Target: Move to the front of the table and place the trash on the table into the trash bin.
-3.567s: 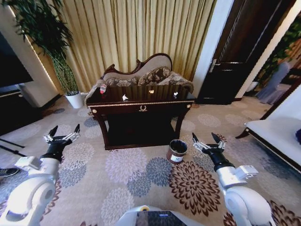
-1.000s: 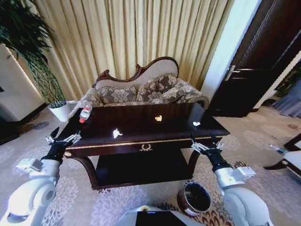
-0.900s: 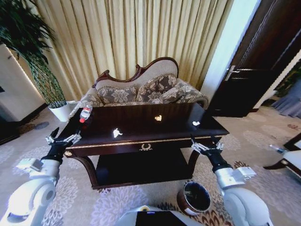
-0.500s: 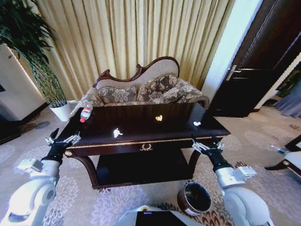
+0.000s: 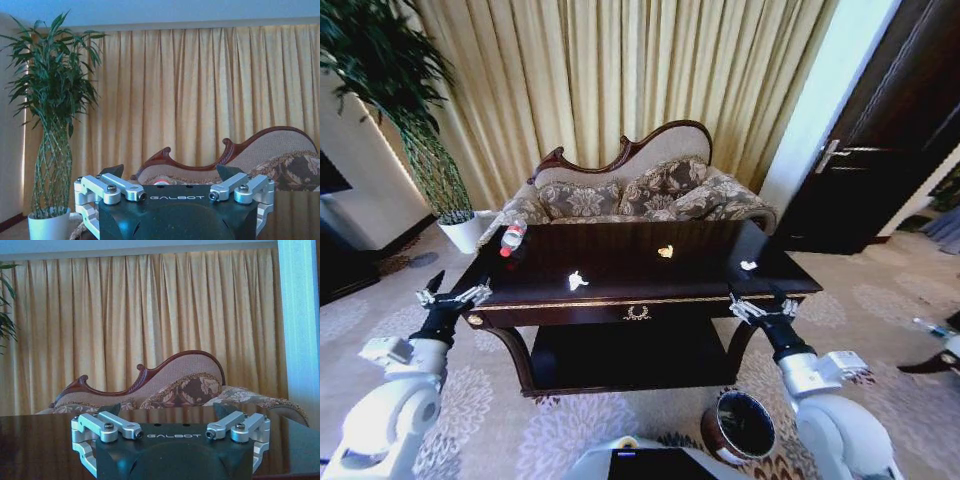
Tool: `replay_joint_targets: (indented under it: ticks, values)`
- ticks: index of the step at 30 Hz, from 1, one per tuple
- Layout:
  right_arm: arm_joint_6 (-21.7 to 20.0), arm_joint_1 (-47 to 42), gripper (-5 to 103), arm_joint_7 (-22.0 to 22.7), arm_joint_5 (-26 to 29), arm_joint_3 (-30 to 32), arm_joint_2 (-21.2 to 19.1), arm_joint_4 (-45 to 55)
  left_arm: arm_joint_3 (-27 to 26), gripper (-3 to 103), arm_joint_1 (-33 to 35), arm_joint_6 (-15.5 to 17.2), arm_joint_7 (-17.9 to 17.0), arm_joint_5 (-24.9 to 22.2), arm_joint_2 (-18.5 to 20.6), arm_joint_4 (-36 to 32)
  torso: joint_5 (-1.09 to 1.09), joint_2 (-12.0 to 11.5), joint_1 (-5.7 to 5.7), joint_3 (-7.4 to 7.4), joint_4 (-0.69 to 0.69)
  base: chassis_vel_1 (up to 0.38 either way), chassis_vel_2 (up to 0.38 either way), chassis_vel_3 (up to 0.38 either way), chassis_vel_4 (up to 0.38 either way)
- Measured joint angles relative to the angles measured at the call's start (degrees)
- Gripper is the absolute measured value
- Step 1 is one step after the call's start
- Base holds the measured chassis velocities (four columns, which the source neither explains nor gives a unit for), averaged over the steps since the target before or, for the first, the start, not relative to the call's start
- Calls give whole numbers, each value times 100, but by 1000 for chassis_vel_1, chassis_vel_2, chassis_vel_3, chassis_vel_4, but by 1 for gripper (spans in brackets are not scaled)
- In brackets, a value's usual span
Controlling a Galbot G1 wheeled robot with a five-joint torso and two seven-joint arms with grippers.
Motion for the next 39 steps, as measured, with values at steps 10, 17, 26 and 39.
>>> replay_joint_targets:
  ticks: [10, 17, 26, 39]
  values:
    - [-1031, 768, 100, 1031, 1107, 120, -905, -58, -43, 100, 70, 29, -19, -35, 120, -86, 1, 0, 0, 0, 2, 0, 0, 0, 0]
    - [-1523, 1314, 100, 1550, 1539, 165, -1495, -858, -35, 100, 124, 83, -40, -47, 126, -125, 1, 0, 0, 0, 2, 0, 0, 0, 0]
    - [-1902, 2191, 100, 1775, 1665, 116, -1904, -2046, -87, 100, 246, 93, -70, -73, 111, -87, 0, 0, 0, 0, 1, 0, 0, 0, 0]
    - [-2592, 2983, 100, 1687, 1932, -92, -2038, -2570, -190, 100, 217, 78, -62, -219, 191, 76, -1, 0, 0, 0, 2, 0, 0, 0, 0]
